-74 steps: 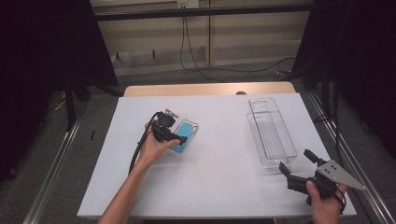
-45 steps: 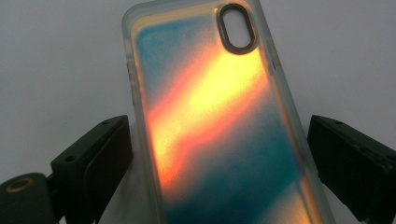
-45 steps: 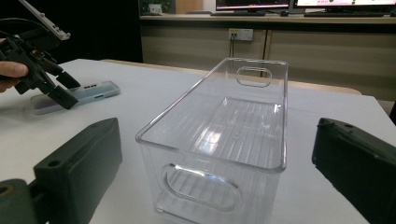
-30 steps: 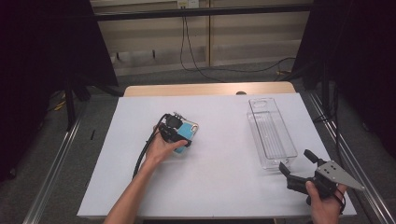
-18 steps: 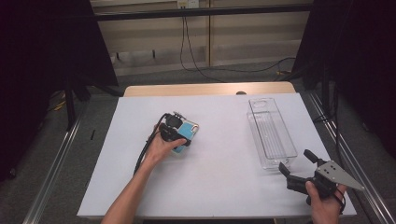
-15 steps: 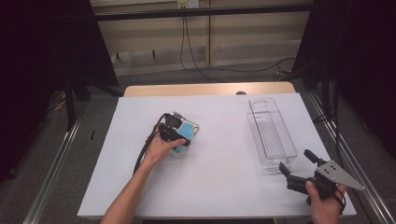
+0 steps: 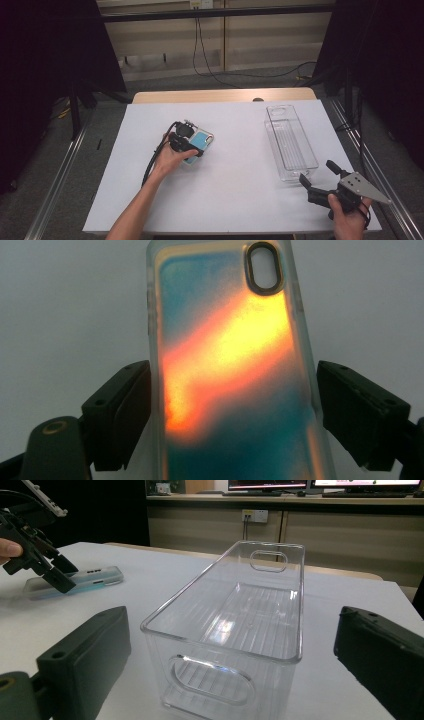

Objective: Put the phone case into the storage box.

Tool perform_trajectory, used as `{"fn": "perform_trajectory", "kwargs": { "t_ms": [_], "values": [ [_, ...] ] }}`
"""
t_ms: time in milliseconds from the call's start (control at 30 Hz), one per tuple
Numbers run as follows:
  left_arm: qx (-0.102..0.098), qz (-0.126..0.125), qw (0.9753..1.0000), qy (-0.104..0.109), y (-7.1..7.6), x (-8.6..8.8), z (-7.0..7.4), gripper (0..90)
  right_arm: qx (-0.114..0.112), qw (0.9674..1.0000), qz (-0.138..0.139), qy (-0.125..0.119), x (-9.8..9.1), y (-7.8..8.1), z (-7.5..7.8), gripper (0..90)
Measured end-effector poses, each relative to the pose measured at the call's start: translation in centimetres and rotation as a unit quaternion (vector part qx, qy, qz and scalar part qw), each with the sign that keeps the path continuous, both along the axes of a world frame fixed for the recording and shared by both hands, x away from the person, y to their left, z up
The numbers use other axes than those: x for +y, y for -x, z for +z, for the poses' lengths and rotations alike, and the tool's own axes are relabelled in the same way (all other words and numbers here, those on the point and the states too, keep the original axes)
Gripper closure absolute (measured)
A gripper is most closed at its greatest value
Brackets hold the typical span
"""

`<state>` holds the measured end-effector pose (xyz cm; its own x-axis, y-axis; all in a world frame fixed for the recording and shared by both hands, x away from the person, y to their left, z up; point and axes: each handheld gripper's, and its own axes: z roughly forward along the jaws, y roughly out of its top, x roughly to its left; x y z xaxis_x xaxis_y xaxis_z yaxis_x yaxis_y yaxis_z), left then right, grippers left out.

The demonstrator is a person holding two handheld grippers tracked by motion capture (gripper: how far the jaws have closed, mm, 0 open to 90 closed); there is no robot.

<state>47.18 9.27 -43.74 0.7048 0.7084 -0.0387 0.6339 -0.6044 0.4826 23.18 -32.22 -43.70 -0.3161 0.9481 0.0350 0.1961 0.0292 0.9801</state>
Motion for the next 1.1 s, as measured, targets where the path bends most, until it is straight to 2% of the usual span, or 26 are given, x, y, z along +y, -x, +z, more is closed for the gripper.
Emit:
{"fn": "perform_trajectory", "kwargs": {
  "t_ms": [167,233,400,500,533,567,600,700,733,833,1000,1100],
  "values": [
    [-0.019,0.000,0.9998,0.006,0.5,0.4,1.0,17.0,0.000,1.0000,-0.003,0.002,-0.1,0.1,0.0,1.9],
    [-0.019,-0.003,0.9998,0.012,0.5,0.8,1.3,17.0,0.001,1.0000,-0.003,0.001,-0.1,0.1,0.0,1.9],
    [-0.046,0.009,0.9987,0.019,1.2,1.6,1.8,17.0,0.000,1.0000,-0.003,0.002,0.0,0.1,0.0,1.9],
    [-0.065,0.015,0.9975,0.024,1.7,2.0,2.2,17.0,0.001,1.0000,-0.003,0.001,0.0,0.0,0.0,1.8],
    [-0.072,0.017,0.9970,0.020,1.8,2.2,2.3,17.1,0.001,1.0000,-0.004,0.001,0.0,0.0,0.0,1.8],
    [-0.076,0.027,0.9964,0.026,1.9,2.3,2.4,17.0,0.001,1.0000,-0.003,0.002,0.0,0.0,0.0,1.8],
    [-0.076,0.027,0.9963,0.028,1.9,2.6,2.4,17.0,0.001,1.0000,-0.002,0.001,0.0,0.0,0.0,1.8],
    [-0.093,0.041,0.9941,0.037,2.2,3.0,2.3,17.0,0.001,1.0000,-0.003,0.001,0.0,0.0,0.0,1.8],
    [-0.095,0.037,0.9943,0.032,2.2,3.3,2.4,17.0,0.001,1.0000,-0.003,0.001,0.0,0.0,0.0,1.8],
    [-0.107,0.047,0.9921,0.046,2.4,3.5,2.6,17.0,0.001,1.0000,-0.002,0.001,0.0,0.0,0.0,1.8],
    [-0.121,0.050,0.9906,0.040,2.8,4.1,3.2,17.0,0.001,1.0000,-0.002,0.003,0.0,0.1,0.0,1.8],
    [-0.132,0.046,0.9890,0.047,3.1,4.6,3.8,17.0,0.001,1.0000,-0.002,0.003,0.0,0.1,0.0,1.8]
  ]
}}
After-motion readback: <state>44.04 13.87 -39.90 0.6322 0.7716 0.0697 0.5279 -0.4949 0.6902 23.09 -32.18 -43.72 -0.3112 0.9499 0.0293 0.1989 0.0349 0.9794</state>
